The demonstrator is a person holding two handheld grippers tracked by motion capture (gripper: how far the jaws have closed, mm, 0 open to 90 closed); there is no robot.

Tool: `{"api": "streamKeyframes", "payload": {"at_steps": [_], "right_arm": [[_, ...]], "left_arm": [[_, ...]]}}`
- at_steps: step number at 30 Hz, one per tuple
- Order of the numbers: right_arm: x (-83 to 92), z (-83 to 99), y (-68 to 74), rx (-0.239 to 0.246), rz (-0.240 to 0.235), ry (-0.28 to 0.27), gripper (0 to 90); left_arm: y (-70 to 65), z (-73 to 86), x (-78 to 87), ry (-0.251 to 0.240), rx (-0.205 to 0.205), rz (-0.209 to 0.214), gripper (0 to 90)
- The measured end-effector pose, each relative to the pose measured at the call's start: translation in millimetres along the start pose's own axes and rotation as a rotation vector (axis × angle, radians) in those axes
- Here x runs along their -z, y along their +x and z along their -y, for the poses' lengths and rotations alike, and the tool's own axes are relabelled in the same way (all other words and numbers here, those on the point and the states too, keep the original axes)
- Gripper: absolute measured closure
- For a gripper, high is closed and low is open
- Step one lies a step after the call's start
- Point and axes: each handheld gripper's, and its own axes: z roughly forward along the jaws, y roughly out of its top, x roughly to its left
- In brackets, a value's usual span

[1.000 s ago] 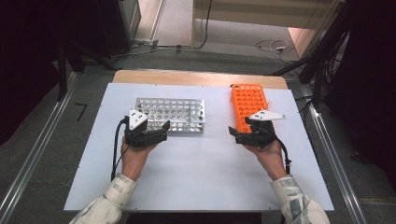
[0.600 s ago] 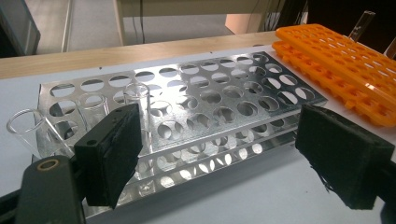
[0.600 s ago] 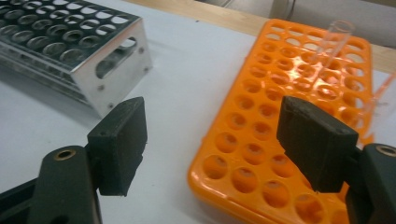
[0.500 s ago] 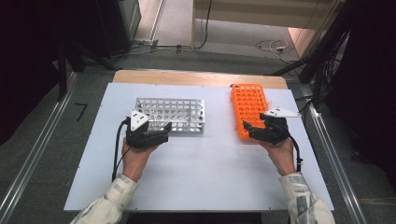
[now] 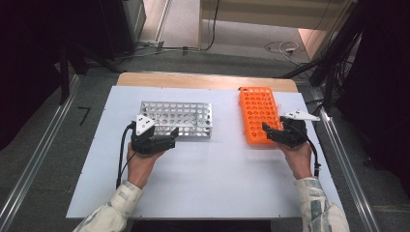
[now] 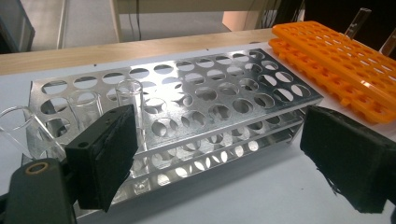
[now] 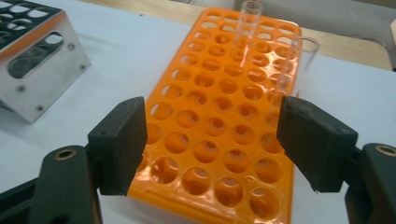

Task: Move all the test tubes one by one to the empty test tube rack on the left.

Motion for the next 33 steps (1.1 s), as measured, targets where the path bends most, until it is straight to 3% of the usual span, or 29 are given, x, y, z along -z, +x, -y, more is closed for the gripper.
{"api": "streamKeyframes", "payload": {"at_steps": [9,15,24,33], "right_arm": [[-17.2,3.4,-19.7,-0.052,0.076,-0.01,30.1],[-30.7,5.6,-31.3,-0.084,0.093,-0.013,41.0],[-43.6,6.9,-35.3,-0.075,0.104,-0.013,55.8],[-51.4,3.7,-34.1,-0.047,0.109,-0.004,62.7]], "left_arm": [[-2.1,0.3,-0.5,0.002,-0.006,0.02,11.0],[-4.3,0.2,0.2,-0.003,-0.021,0.001,11.6],[-4.3,0.2,-0.3,-0.007,-0.018,0.014,10.0],[-5.0,0.9,-1.9,0.003,-0.023,0.03,8.8]]}}
